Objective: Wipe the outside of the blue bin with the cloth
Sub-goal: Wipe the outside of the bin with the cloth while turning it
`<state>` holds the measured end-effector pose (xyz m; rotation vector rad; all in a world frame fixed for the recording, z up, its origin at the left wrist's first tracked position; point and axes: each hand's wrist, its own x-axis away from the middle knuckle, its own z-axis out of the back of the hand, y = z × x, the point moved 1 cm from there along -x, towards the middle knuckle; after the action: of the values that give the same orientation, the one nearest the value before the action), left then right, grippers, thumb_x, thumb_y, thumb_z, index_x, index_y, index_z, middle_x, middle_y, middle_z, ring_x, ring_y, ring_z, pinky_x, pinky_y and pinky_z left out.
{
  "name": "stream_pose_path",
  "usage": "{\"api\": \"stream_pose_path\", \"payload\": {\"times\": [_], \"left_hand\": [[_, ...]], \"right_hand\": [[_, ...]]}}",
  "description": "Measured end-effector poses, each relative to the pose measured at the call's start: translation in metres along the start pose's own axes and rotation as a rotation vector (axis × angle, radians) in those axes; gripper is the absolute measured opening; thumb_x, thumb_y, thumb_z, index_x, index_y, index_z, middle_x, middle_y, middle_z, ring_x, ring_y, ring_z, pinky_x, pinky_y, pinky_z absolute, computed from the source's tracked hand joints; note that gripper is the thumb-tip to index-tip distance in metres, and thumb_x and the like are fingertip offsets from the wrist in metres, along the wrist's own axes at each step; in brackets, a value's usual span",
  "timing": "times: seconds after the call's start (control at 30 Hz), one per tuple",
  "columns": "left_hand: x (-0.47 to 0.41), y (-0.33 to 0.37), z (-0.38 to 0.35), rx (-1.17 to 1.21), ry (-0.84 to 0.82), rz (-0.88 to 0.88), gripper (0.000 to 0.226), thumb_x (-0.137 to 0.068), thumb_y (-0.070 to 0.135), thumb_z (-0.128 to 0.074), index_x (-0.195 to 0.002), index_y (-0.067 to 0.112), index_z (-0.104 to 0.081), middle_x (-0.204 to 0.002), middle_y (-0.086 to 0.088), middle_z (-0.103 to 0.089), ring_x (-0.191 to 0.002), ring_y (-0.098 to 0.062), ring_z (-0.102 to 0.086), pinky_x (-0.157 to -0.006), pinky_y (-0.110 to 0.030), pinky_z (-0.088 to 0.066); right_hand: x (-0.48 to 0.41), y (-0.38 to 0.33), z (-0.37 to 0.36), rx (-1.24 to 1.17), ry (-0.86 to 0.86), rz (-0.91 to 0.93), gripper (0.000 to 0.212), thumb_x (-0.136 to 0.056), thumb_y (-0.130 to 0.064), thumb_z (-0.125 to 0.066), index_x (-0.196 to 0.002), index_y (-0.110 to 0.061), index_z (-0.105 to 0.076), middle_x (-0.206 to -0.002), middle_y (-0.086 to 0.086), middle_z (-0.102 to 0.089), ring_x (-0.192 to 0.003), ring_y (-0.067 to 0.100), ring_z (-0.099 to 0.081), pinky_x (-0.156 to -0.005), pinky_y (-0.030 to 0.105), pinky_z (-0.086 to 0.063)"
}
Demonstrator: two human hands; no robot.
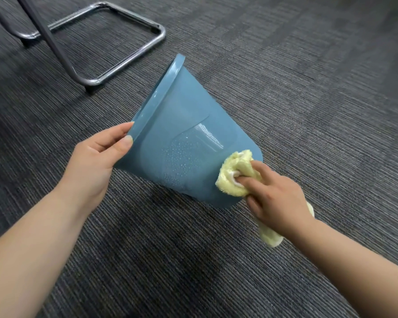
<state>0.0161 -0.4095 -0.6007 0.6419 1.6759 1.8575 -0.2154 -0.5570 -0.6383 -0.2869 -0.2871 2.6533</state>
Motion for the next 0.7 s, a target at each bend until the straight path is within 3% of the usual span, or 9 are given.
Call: {"api": "stream_pose_path", "payload": {"times": [0.1, 0.2, 0.33, 0.47, 0.57, 0.7], "left_hand": [[0.0, 0.002, 0.0, -0.007, -0.002, -0.001, 0.038, -0.085, 0.008, -0.049, -0.079, 0.039, -0.069, -0.079, 0.027, -0.07, -0.086, 0.006, -0.061, -0.077, -0.011, -0.046], [0.0, 0.003, -0.002, -0.013, 0.007, -0.009, 0.031, -0.085, 0.009, -0.05, -0.084, 0.035, -0.067, -0.081, 0.027, -0.07, -0.09, 0.004, -0.061, -0.08, -0.013, -0.046], [0.001, 0.004, -0.008, -0.067, 0.072, -0.063, 0.032, -0.086, 0.011, -0.051, -0.088, 0.04, -0.063, -0.082, 0.029, -0.069, -0.089, 0.009, -0.059, -0.079, -0.01, -0.047], [0.004, 0.005, -0.012, -0.251, 0.144, -0.16, 0.035, -0.087, 0.011, -0.051, -0.093, 0.045, -0.056, -0.097, 0.023, -0.059, -0.085, 0.016, -0.055, -0.084, -0.009, -0.043], [0.007, 0.007, -0.013, -0.408, 0.096, -0.231, 0.04, -0.087, 0.013, -0.049, -0.1, 0.05, -0.049, -0.1, 0.026, -0.053, -0.087, 0.024, -0.049, -0.084, 0.001, -0.034], [0.015, 0.003, -0.012, -0.647, 0.006, -0.355, 0.043, -0.082, 0.016, -0.044, -0.125, 0.013, -0.045, -0.113, 0.003, -0.045, -0.098, 0.009, -0.036, -0.089, 0.006, -0.02]], "right_hand": [[0.003, 0.008, -0.004, -0.04, 0.0, -0.101, 0.032, -0.054, -0.004, -0.078, -0.084, -0.01, -0.07, -0.102, 0.021, -0.067, -0.054, 0.031, -0.064, -0.041, 0.027, -0.045], [0.005, 0.008, -0.007, -0.051, -0.005, -0.137, 0.024, -0.064, -0.014, -0.064, -0.087, -0.012, -0.069, -0.105, 0.02, -0.065, -0.057, 0.03, -0.065, -0.041, 0.027, -0.044], [0.005, 0.022, -0.015, -0.077, -0.041, -0.347, 0.028, -0.08, -0.019, -0.056, -0.107, -0.017, -0.061, -0.128, 0.013, -0.05, -0.075, 0.034, -0.062, -0.052, 0.028, -0.035], [0.007, 0.029, -0.021, -0.096, -0.089, -0.442, 0.03, -0.083, -0.022, -0.052, -0.112, -0.02, -0.055, -0.135, 0.007, -0.04, -0.081, 0.032, -0.059, -0.056, 0.028, -0.033], [0.008, 0.031, -0.022, -0.116, -0.114, -0.476, 0.029, -0.084, -0.023, -0.051, -0.112, -0.019, -0.054, -0.134, 0.007, -0.039, -0.078, 0.031, -0.058, -0.055, 0.028, -0.033], [0.011, 0.033, -0.023, -0.138, -0.127, -0.543, 0.033, -0.084, -0.022, -0.049, -0.117, -0.017, -0.051, -0.132, 0.007, -0.039, -0.081, 0.031, -0.058, -0.057, 0.029, -0.035]]}}
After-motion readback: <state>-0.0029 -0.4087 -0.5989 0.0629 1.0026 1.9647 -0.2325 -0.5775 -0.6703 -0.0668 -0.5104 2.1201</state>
